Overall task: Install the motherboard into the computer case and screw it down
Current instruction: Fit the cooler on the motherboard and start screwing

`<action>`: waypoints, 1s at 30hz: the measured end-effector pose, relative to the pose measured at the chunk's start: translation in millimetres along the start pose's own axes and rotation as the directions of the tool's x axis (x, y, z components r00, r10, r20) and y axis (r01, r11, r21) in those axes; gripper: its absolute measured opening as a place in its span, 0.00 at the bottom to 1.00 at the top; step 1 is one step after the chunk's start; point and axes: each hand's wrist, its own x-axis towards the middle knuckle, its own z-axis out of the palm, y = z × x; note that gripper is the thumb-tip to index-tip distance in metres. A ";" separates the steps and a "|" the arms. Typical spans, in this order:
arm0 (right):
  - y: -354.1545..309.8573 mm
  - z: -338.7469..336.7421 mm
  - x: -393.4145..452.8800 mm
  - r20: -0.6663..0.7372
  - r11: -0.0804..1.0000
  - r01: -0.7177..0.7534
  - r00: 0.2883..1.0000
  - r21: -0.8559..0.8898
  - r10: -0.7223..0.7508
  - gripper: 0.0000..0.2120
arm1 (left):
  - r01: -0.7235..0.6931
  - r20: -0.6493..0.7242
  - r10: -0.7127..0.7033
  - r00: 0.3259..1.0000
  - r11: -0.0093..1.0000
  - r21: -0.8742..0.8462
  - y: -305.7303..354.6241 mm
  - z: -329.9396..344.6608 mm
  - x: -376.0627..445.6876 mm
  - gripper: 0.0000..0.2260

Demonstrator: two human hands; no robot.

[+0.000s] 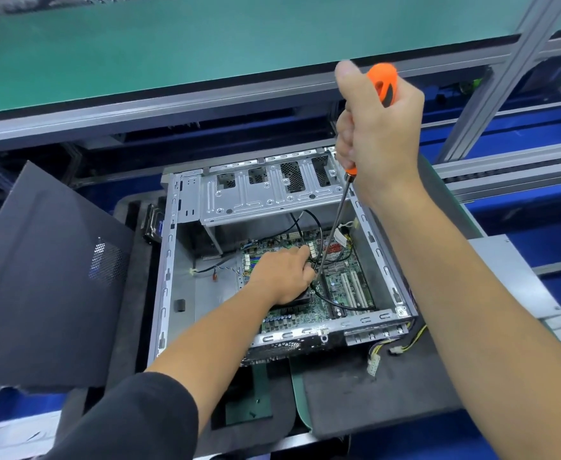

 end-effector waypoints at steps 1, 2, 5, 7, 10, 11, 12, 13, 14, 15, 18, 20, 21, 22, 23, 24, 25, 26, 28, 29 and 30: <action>0.8 -0.3 -0.3 0.004 1.000 0.001 1.000 -0.009 -0.001 0.24 | -0.001 -0.001 0.001 1.000 1.000 0.000 0.0 0.3 0.0 0.06; 2.3 -0.6 -1.1 0.007 1.000 0.000 1.000 -0.018 0.000 0.24 | -0.003 -0.001 0.003 1.000 1.000 0.000 0.1 0.5 0.1 0.07; 6.8 -1.5 -3.3 0.001 1.000 -0.021 1.000 -0.016 0.021 0.24 | -0.001 0.000 0.001 1.000 1.000 0.003 0.0 0.8 0.7 0.07; 6.5 -1.9 -3.0 -0.006 1.000 -0.025 1.000 -0.001 0.025 0.24 | -0.001 -0.001 0.001 1.000 1.000 0.012 -0.3 1.0 0.8 0.07; 3.2 -2.0 -0.2 -0.008 1.000 -0.006 1.000 -0.001 0.006 0.24 | 0.003 0.002 -0.003 1.000 1.000 0.013 -1.1 1.8 0.7 0.07; 2.7 -1.9 0.6 -0.008 1.000 -0.002 1.000 -0.006 0.001 0.24 | 0.005 0.004 -0.005 1.000 1.000 0.013 -1.2 1.9 1.0 0.07; 2.6 -1.8 1.0 -0.007 1.000 0.001 1.000 -0.009 -0.001 0.23 | 0.006 0.005 -0.006 1.000 1.000 0.013 -1.2 1.9 1.2 0.06; 3.1 -1.9 0.9 -0.006 1.000 0.001 1.000 -0.007 -0.001 0.23 | 0.006 0.005 -0.006 1.000 1.000 0.011 -1.0 1.9 1.5 0.06; 3.8 -2.2 0.6 -0.004 1.000 -0.001 1.000 -0.003 0.001 0.24 | 0.005 0.005 -0.005 1.000 1.000 0.010 -0.7 2.1 1.5 0.06; 4.8 -2.5 0.1 -0.002 1.000 -0.002 1.000 -0.001 0.002 0.24 | 0.005 0.006 -0.005 1.000 1.000 0.010 -0.6 2.0 1.5 0.06; 6.7 -3.2 -1.2 0.005 1.000 -0.009 1.000 -0.001 0.009 0.24 | 0.008 0.015 -0.008 1.000 1.000 0.014 -0.8 1.7 1.4 0.06; 6.9 -3.5 -1.2 0.009 1.000 -0.012 1.000 -0.001 0.012 0.24 | 0.011 0.011 -0.011 1.000 1.000 0.015 -0.8 1.6 1.3 0.06; 7.1 -3.6 -1.2 0.013 1.000 -0.013 1.000 -0.002 0.013 0.24 | 0.010 0.004 -0.010 1.000 1.000 0.016 -0.6 1.6 1.3 0.06; 7.6 -3.8 -1.4 0.023 1.000 -0.014 1.000 -0.003 0.014 0.24 | 0.008 -0.001 -0.008 1.000 1.000 0.018 -0.5 1.6 1.3 0.06; 8.2 -3.8 -2.0 0.044 1.000 -0.016 0.999 -0.002 0.016 0.24 | 0.006 -0.004 -0.006 1.000 1.000 0.019 -0.2 1.6 1.4 0.06; 9.0 -4.0 -2.5 0.084 1.000 -0.019 0.996 0.005 0.018 0.23 | 0.003 -0.007 -0.003 1.000 1.000 0.020 -0.1 1.7 1.3 0.06; 10.2 -4.0 -3.2 0.151 0.999 -0.027 0.988 0.022 0.023 0.23 | 0.004 -0.010 -0.004 1.000 1.000 0.020 0.1 1.9 1.2 0.07; 11.6 -4.1 -3.3 0.240 0.998 -0.048 0.970 0.049 0.035 0.22 | 0.005 -0.013 -0.004 1.000 1.000 0.020 0.1 2.0 1.3 0.07; 13.0 -4.1 -1.1 0.447 0.983 -0.145 0.891 0.117 0.078 0.19 | 0.004 -0.015 -0.004 1.000 1.000 0.019 0.2 2.6 1.4 0.08; 13.2 -4.4 1.7 0.545 0.967 -0.211 0.832 0.145 0.100 0.20 | 0.006 -0.014 -0.005 1.000 1.000 0.019 0.3 2.8 1.1 0.07; 13.7 -5.5 5.9 0.630 0.947 -0.277 0.768 0.164 0.115 0.22 | 0.008 -0.013 -0.008 1.000 1.000 0.018 0.3 2.5 1.1 0.07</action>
